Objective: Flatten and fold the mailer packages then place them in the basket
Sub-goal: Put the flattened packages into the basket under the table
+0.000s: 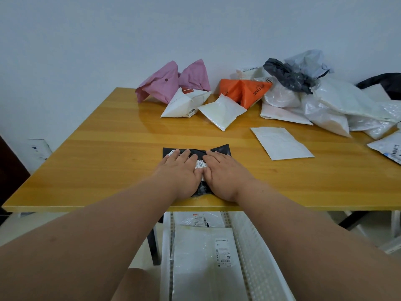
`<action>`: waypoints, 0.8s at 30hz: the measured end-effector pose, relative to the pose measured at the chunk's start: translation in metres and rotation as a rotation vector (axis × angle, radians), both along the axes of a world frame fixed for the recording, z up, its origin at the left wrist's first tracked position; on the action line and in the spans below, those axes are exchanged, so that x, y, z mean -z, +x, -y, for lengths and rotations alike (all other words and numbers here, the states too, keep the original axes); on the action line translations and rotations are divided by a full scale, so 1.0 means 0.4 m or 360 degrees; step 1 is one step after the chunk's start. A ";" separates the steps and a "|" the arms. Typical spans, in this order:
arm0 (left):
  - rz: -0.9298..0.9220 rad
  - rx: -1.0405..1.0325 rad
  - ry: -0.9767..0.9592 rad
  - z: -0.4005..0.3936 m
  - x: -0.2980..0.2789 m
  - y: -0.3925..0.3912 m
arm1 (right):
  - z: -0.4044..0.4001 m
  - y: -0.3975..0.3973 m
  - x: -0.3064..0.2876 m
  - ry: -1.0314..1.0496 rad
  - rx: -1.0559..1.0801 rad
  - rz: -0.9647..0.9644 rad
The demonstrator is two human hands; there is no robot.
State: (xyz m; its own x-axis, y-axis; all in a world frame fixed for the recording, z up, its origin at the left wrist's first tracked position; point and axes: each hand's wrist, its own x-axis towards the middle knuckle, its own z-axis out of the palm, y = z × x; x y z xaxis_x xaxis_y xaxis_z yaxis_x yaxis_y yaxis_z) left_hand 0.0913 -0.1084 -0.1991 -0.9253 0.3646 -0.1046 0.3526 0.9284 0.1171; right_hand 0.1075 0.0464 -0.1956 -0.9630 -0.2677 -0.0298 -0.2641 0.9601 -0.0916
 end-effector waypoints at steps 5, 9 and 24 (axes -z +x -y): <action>-0.0008 0.0007 0.0017 0.001 0.001 0.002 | 0.000 -0.002 0.003 -0.0008 0.0008 -0.0008; -0.0010 0.0000 0.0023 0.002 0.004 0.000 | 0.000 -0.002 0.005 -0.0005 0.0011 -0.0006; -0.0103 0.0015 0.0073 0.022 -0.009 0.040 | -0.009 0.032 -0.026 -0.0180 0.0080 0.0177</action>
